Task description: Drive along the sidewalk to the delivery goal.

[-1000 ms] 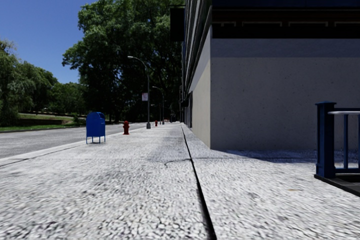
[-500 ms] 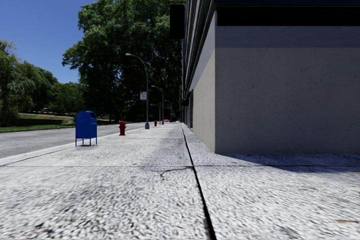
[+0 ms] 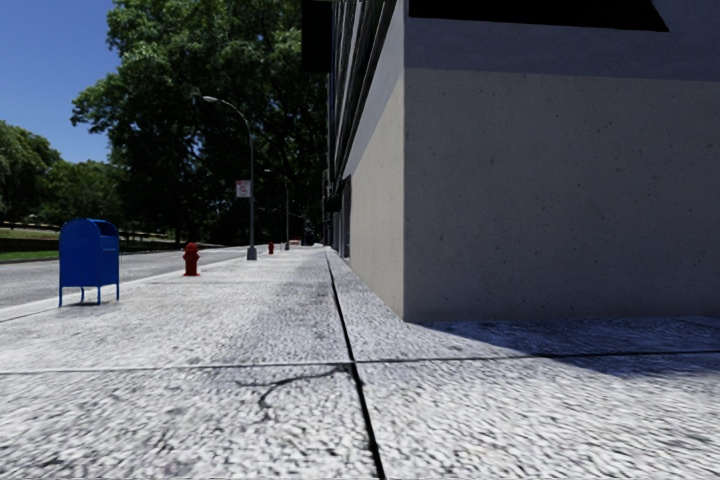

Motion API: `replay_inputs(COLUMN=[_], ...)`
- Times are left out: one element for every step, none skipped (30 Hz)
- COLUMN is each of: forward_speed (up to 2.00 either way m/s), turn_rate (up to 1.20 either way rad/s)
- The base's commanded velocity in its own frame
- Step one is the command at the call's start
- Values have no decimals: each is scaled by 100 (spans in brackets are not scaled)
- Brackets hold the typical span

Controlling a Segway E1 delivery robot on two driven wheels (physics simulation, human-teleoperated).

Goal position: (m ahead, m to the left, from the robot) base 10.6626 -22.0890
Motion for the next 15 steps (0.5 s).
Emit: replay_inputs(forward_speed=[200, 200, 200, 200, 200, 200, 200, 200, 200, 200, 200, 200, 200, 200, 200], turn_rate=[-58, -58, -60, -61, -61, -62, -62, -62, -62, -69, -77, -82, -82, -83, -83])
